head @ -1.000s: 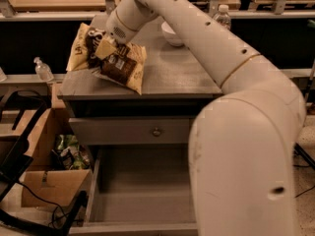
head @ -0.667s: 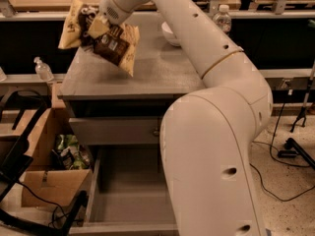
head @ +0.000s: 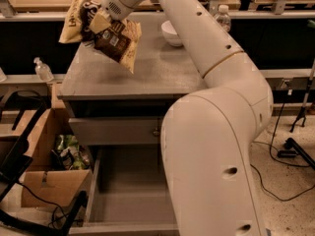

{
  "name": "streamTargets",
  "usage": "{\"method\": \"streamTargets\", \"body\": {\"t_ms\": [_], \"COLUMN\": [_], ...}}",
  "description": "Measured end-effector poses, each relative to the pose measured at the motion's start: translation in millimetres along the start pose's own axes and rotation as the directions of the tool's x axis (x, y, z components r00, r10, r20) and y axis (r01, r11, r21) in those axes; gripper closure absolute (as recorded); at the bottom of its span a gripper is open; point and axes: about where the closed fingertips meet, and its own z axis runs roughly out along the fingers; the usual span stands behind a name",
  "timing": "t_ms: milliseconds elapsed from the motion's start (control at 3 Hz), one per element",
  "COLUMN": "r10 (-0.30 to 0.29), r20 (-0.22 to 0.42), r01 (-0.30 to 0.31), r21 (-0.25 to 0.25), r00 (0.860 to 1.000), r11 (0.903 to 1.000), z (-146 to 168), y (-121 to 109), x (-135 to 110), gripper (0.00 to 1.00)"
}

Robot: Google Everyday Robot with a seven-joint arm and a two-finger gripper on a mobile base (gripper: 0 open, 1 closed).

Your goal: Pick brown chip bag from middle drawer and place on counter

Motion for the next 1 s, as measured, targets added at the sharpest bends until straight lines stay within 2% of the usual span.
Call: {"method": "streamTargets", "body": {"t_ms": [667,1000], "r10": [0.000,0.000], "r20": [-0.003,-0.004], "r01": [0.000,0.000], "r21": [-0.011,-0.012], "r00": [1.000,1.000], "r11": [0.9999,0.9999], "z": [8.0,8.9], "y": [3.2,3.5], "x": [0.8,1.0], "gripper": [0.01,0.00]}}
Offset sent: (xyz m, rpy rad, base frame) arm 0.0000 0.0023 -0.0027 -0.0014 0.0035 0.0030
